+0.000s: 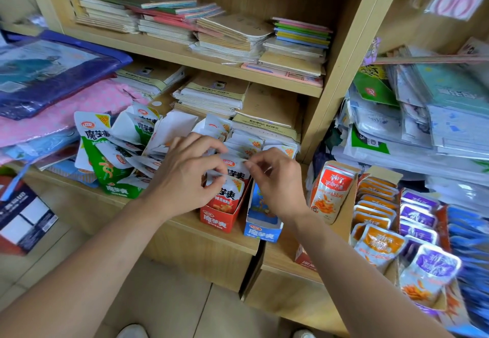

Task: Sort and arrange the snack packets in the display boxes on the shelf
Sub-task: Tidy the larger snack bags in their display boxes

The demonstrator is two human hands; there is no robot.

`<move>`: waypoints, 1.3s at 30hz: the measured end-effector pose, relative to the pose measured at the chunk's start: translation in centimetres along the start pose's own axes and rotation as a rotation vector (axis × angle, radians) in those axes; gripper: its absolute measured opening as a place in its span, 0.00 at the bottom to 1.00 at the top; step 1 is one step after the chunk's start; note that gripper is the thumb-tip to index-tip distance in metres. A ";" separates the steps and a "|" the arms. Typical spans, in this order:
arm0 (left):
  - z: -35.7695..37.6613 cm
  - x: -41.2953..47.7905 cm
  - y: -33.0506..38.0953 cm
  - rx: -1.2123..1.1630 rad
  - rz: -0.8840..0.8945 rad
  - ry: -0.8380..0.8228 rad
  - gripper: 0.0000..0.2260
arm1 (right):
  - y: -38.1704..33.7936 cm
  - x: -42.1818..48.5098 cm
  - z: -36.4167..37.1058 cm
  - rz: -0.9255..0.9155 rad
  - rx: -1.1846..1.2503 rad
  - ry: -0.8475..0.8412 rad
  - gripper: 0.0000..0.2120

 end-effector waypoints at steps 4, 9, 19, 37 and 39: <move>0.3 0.1 -0.4 -0.041 -0.025 -0.052 0.02 | 0.1 -0.3 1.1 -0.010 0.069 -0.153 0.03; 0.7 0.3 -0.7 -0.084 -0.062 -0.099 0.03 | 0.6 -0.5 0.4 0.098 0.308 -0.183 0.06; 0.8 0.7 -0.6 -0.085 -0.113 -0.092 0.04 | 1.1 0.5 -0.2 0.127 0.044 -0.027 0.10; 0.3 1.5 -0.1 -0.026 -0.136 -0.147 0.05 | 1.9 0.9 -0.3 0.155 0.147 -0.120 0.04; 0.3 1.6 0.0 -0.040 -0.152 -0.142 0.04 | 2.1 0.8 -0.4 0.186 0.209 -0.128 0.05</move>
Point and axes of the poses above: each hand's wrist, its own x-axis towards the middle knuckle, its own z-axis out of the palm, y = z × x, the point moved 4 cm from there along x, towards the middle knuckle, and after that the axes turned 14 degrees about -y, right-handed, at the moved point
